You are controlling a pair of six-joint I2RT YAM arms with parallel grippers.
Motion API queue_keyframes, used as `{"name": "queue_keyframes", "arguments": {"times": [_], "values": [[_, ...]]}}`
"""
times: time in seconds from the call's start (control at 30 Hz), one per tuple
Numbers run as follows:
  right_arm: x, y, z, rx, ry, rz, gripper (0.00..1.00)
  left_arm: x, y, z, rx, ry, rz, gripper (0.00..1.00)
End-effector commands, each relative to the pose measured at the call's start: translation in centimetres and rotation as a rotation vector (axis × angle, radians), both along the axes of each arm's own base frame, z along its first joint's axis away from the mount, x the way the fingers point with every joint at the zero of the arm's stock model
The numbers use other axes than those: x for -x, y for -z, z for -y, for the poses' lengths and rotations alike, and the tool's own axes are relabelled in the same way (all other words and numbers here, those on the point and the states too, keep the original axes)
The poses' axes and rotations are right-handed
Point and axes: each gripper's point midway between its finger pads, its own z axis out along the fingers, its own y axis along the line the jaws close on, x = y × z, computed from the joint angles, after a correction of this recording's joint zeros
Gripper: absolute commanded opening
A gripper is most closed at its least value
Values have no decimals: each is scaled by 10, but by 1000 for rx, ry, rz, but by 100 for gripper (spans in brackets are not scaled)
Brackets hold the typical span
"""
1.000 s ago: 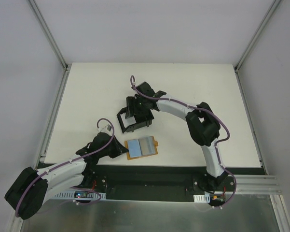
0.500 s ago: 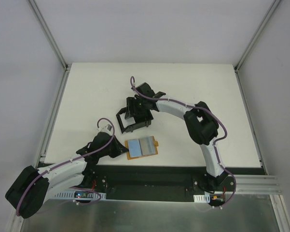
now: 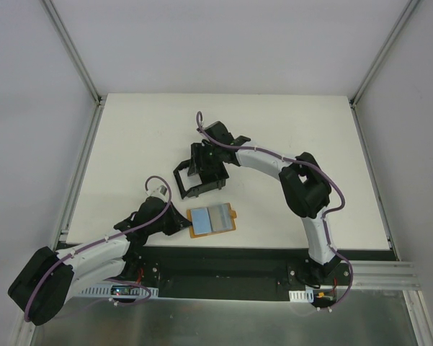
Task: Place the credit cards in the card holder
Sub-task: Pick up the credit card from the storage box.
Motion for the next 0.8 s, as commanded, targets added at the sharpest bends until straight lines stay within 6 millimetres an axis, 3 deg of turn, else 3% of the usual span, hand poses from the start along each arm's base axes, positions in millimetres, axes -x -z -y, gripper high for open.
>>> {"name": "queue_keyframes", "arguments": {"times": [0.0,0.57,0.77], "values": [[2,-37,-4,-71,-10,43,55,20,32,-25,-136,3,-98,0],[2,-53,-4,-92,-14,63,21,21,32,-24,-132,5,-100,0],[-1,-61,5,-61,5,108,9,21,33,-24,-128,2,-103,0]]}}
